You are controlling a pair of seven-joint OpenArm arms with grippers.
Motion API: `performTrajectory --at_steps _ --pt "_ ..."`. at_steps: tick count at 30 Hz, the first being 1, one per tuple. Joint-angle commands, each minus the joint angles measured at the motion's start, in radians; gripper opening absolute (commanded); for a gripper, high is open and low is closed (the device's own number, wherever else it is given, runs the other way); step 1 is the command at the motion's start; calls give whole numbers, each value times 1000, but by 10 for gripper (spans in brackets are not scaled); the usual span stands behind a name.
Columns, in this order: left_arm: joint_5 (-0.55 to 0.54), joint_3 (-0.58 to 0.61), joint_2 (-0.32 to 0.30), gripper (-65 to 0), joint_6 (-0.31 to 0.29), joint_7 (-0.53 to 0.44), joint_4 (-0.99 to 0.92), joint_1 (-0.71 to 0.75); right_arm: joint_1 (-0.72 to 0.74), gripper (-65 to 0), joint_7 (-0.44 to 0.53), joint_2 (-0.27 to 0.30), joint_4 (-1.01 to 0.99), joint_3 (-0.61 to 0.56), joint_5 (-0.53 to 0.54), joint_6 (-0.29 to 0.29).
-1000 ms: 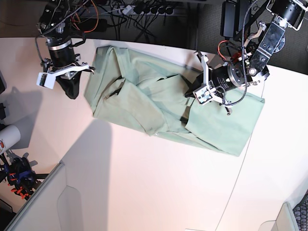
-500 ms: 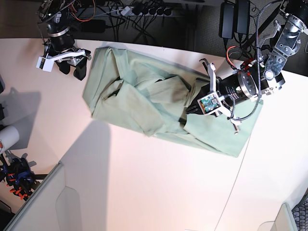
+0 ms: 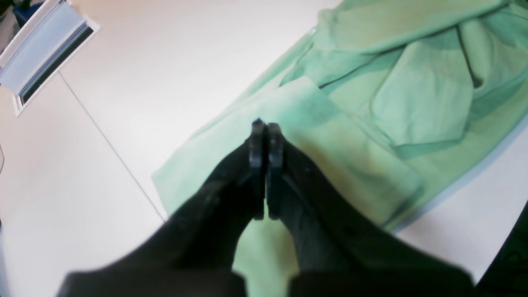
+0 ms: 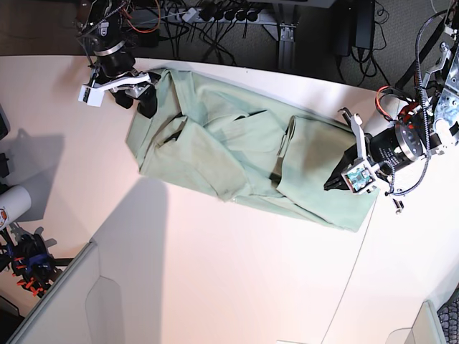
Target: Fold the T-shirt properly
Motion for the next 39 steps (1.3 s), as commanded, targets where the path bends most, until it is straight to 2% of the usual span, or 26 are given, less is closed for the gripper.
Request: performTrajectory --at_steps 1,14,22,24,29,30,33,39 --pt "-11 -8 -10 -650 1 -21 19 -9 5 -243 0 -6 13 2 14 8" --pt "-20 -8 -38 -650 1 -16 19 -2 85 -243 -14 -134 12 0 40 8" --pt "-36 -8 -73 -650 1 -14 19 -2 124 -246 -6 -172 2 0 19 7" --pt "-36 -8 -76 -650 1 -14 19 -2 130 -294 21 -172 -10 0 8 7" --pt "-37 -8 -84 -650 2 -19 19 -3 147 -605 87 -171 -58 0 -58 8" --pt "-42 -8 -84 -650 2 -20 19 -3 153 -650 100 -171 -66 0 -82 8" --pt "-71 -14 -84 -650 1 -24 19 -3 161 -650 106 -168 -71 0 -133 7" --pt "-89 -101 -84 -650 1 -22 19 -3 172 -650 106 -121 -70 30 -139 8"
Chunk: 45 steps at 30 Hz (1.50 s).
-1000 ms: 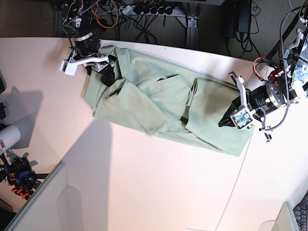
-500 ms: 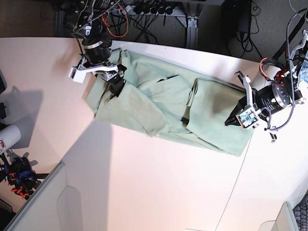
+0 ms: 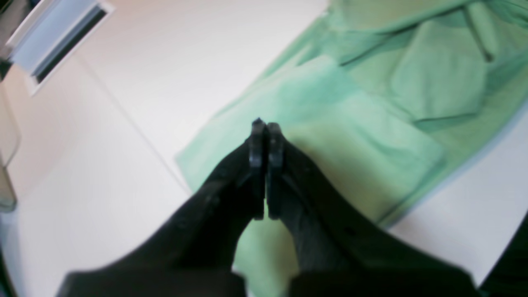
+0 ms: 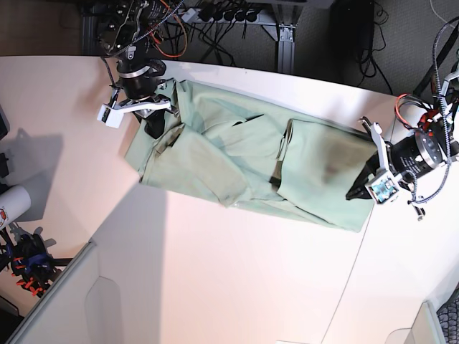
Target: Fold the T-shirt properly
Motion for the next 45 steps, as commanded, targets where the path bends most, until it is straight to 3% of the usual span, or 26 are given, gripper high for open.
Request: performTrajectory --at_steps 1,6,13,17,21,25,32,38,45 --pt "-27 -32 -13 -650 1 -22 19 -11 7 -650 26 26 14 19 10 8" --pt "-61 -120 -18 -650 0 2 17 -10 7 -650 -3 105 14 110 58 8" --pt "-43 -124 -16 -650 1 3 -112 -10 5 -650 -32 211 14 199 110 8" --pt "-41 -124 -16 -650 1 3 -184 -10 8 -650 -91 226 31 224 242 9" --pt "-7 -124 -17 -650 1 3 -203 -7 8 -650 -141 166 116 220 316 17" --pt "-5 -124 -30 -650 1 3 -203 -5 7 -650 -149 33 291 175 307 19" --pt "-32 -124 -72 -650 0 3 -203 -5 8 -650 -129 -147 503 -97 183 18" --pt "-32 -124 -92 -650 0 2 -203 -5 7 -650 -64 -154 494 -364 6 18" --pt "-59 -124 -95 -650 -1 -3 -203 -5 8 -650 15 -154 415 -521 -161 18"
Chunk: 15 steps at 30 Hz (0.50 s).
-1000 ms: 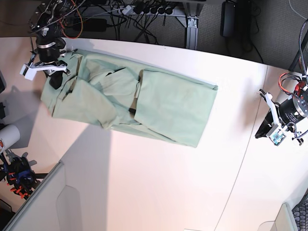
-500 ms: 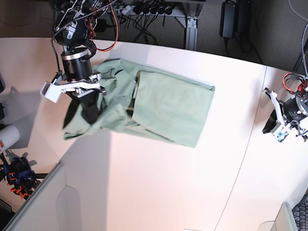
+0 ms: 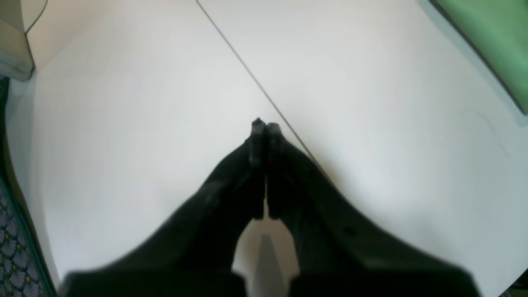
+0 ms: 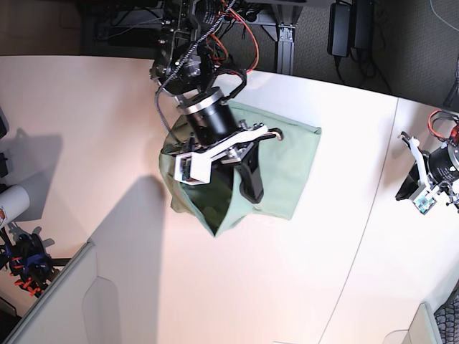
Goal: Fold the T-shirt properly
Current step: 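Lift the shirt's end with the right gripper and fold it over the bundle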
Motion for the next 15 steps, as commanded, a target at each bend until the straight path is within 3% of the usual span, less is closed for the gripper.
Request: performTrajectory --at_steps 1,6,11,15 --pt "-9 -8 -17 -650 -1 -25 14 -14 9 -650 47 -2 -4 -16 -10 11" --pt "-37 -8 -17 -650 -19 -25 14 -14 19 -650 119 -1 -120 -70 -89 11" --pt "-49 -8 -17 -650 -19 -25 14 -14 80 -650 130 -2 -234 -112 -121 11" --pt "-49 -8 -17 -650 -19 -25 14 -14 114 -426 136 -2 -304 -139 -118 11"
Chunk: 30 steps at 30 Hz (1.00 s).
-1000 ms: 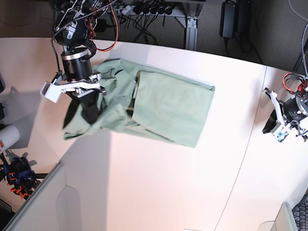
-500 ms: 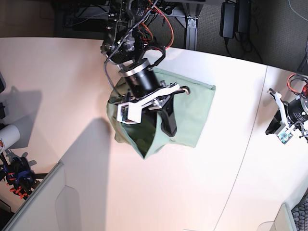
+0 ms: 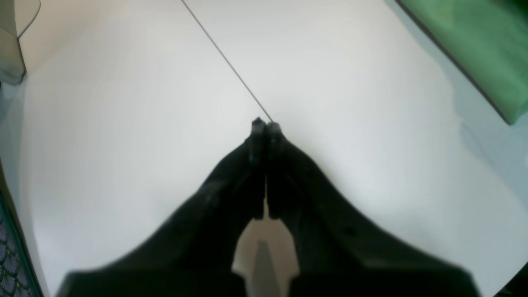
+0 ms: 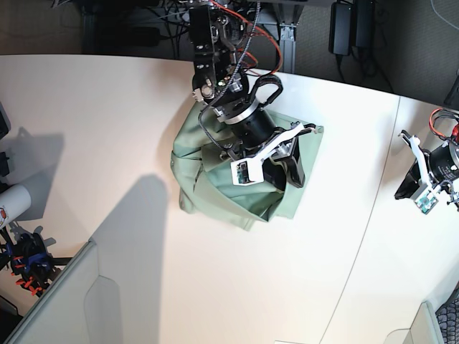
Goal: Fold the T-shirt properly
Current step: 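Lift the shirt's end with the right gripper and fold it over the bundle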
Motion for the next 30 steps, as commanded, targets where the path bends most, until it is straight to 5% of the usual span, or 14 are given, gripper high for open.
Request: performTrajectory --at_steps 1,10,15,18,20,23,30 --pt "-9 -8 -17 -650 -11 -22 14 -14 11 -388 34 -7 10 -17 16 11" --pt "-9 -8 -18 -650 -13 -22 14 -14 11 -351 49 -7 26 -165 16 11" --pt "-93 -8 -22 -650 -173 -12 23 -13 10 -351 39 -7 147 -161 -33 11" --pt "-185 -8 -22 -650 -188 15 54 -6 7 -356 -23 -5 252 -135 -112 11" --pt "-207 -8 -22 -650 -188 16 90 9 2 -410 -76 -3 309 -95 -149 10" --pt "-207 -7 -21 -650 -188 16 147 40 -13 -640 -122 29 350 -11 -150 8" --pt "-207 -7 -19 -650 -188 16 179 104 -95 -650 -125 150 350 228 -97 7"
